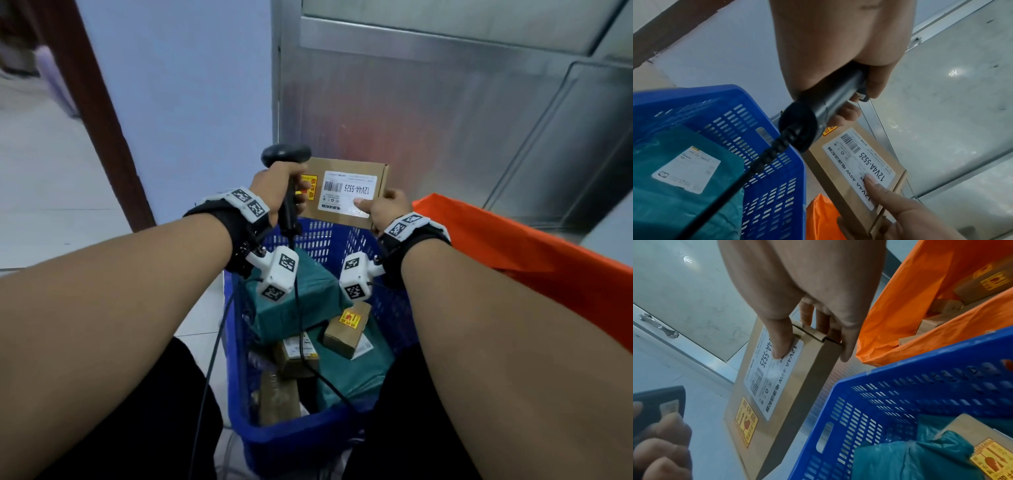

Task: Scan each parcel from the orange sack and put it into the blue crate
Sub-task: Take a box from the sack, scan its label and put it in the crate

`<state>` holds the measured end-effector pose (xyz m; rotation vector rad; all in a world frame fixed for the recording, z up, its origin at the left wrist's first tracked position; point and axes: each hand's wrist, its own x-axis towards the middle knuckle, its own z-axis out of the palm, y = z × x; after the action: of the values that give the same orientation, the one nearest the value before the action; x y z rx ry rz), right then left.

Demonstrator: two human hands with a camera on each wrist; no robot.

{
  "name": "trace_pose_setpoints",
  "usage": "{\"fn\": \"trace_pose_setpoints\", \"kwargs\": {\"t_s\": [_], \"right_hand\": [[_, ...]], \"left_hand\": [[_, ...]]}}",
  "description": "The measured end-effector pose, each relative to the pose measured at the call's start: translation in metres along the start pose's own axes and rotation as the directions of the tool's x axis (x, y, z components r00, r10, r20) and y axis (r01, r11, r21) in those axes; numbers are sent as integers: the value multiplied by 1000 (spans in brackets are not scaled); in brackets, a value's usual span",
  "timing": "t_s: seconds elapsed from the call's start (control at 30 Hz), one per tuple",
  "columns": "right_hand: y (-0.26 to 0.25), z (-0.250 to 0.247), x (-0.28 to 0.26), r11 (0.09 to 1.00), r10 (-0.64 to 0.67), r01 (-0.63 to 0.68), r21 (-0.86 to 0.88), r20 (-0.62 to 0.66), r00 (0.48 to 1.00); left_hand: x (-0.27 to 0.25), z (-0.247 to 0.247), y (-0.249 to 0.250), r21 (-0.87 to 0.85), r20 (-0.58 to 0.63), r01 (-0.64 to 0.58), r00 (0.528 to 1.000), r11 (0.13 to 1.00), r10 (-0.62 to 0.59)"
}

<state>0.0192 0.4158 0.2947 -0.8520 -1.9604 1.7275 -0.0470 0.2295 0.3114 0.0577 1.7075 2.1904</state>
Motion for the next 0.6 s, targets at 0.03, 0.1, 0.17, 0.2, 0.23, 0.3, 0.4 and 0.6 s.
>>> {"fn": "trace_pose_setpoints", "kwargs": {"t_s": [0.03,0.1,0.17,0.2,0.23,0.3,0.4,0.6], "right_hand": [[1,4,-1,1000,1,-1,-3,0,1000],[1,8,-1,1000,2,-2,-7,-1,1000],[-1,8,-1,1000,3,-3,5,-3,1000],[-2,8,-1,1000,8,-8,7,1,1000],[-2,6,0,1000,11,-11,8,6,1000],[0,4,3,1000,14,-14,-3,9,1000],[1,2,6,999,8,-8,-36,-3,1000],[2,-4,11,999,10,-10,-47,-4,1000]], "left_hand": [[1,-3,-1,-5,-11,-2,1000,1000,2],[2,-8,-2,-3,-23,-7,1000,1000,7],[2,-11,-4,21,-13,-4,1000,1000,4],[1,-12,-3,35,-2,2,1000,999,-2],[0,-12,-2,51,13,13,1000,999,-14],[-3,-11,0,95,37,29,999,995,-33],[-7,-7,0,173,62,21,998,985,-32],[-10,-4,-1,234,118,76,987,969,-106]]}}
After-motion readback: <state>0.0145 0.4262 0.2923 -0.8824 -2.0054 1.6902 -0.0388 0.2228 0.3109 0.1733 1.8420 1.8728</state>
